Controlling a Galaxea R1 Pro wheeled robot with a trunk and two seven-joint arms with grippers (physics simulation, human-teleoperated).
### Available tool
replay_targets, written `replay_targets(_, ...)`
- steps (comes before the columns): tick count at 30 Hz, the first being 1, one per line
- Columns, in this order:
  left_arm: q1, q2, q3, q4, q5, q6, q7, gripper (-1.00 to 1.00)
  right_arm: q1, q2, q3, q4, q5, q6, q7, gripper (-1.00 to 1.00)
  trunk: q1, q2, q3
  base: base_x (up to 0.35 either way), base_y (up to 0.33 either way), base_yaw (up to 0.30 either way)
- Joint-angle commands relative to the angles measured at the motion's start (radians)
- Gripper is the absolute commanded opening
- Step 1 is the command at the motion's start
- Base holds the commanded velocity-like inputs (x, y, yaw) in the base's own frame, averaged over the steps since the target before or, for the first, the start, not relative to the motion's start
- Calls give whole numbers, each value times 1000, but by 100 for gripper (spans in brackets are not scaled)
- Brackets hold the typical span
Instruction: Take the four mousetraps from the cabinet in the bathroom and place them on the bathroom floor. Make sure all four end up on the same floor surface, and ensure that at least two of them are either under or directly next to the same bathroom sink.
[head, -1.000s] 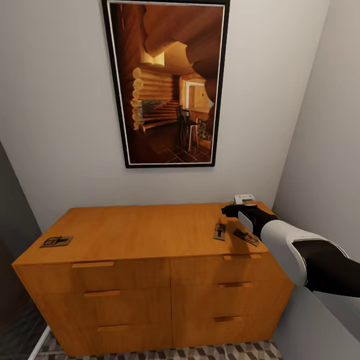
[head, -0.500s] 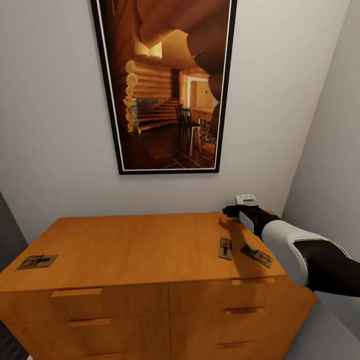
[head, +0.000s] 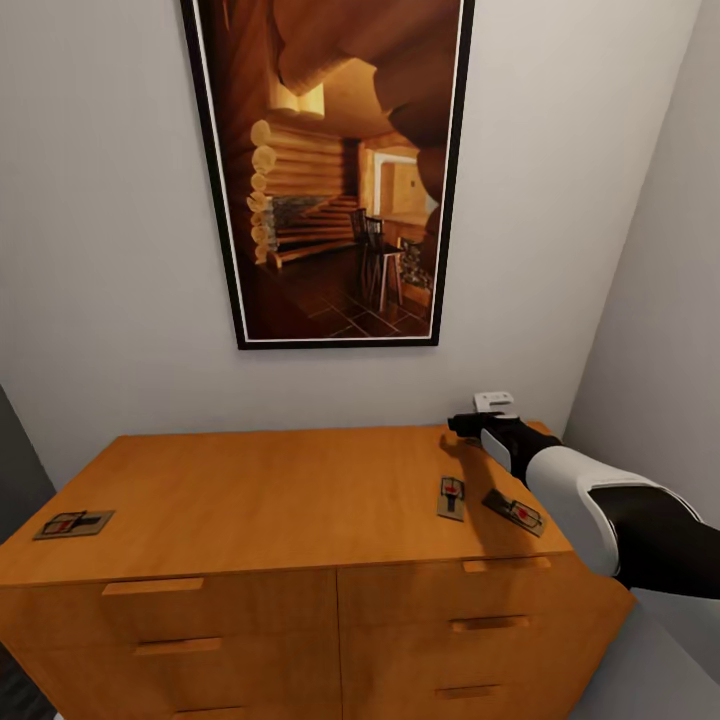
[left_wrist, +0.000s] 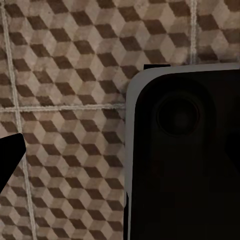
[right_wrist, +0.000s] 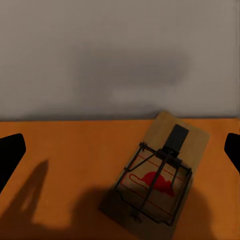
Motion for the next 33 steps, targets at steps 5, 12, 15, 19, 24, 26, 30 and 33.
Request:
replay_targets(5,-1,0,-1,2,0,-5,3,100,14,-4,7,-2,0,1,-2,100,0,0,-1,0,0,0)
replay_targets(12,-1,0,-1,2,0,-5,3,100,23,-13,7,-3,0,-1,-1,100,0,0,-1,0,0,0)
replay_targets(15,-1,0,-1,2,0,-5,3,100,24,-19,7,-3,0,-1,-1,100,0,0,-1,0,0,0)
replay_targets(19,-1,0,-1,2,0,-5,3,100,26,-26,7,-3,0,-2,-1,100,0,0,-1,0,0,0)
replay_targets(24,-1,0,-1,2,0,-5,3,100,29,-27,8,-2,0,-13,-2,100,0,0,-1,0,0,0)
replay_targets(26,-1,0,-1,2,0,-5,3,100,31,-27,8,-2,0,-18,-3,100,0,0,-1,0,0,0)
replay_targets(30,-1,0,-1,2,0,-5,3,100,32,-27,8,-2,0,-25,-4,100,0,0,-1,0,0,0)
replay_targets(33,-1,0,-1,2,0,-5,3,100,37,-28,8,-1,0,-27,-4,100,0,0,-1,0,0,0)
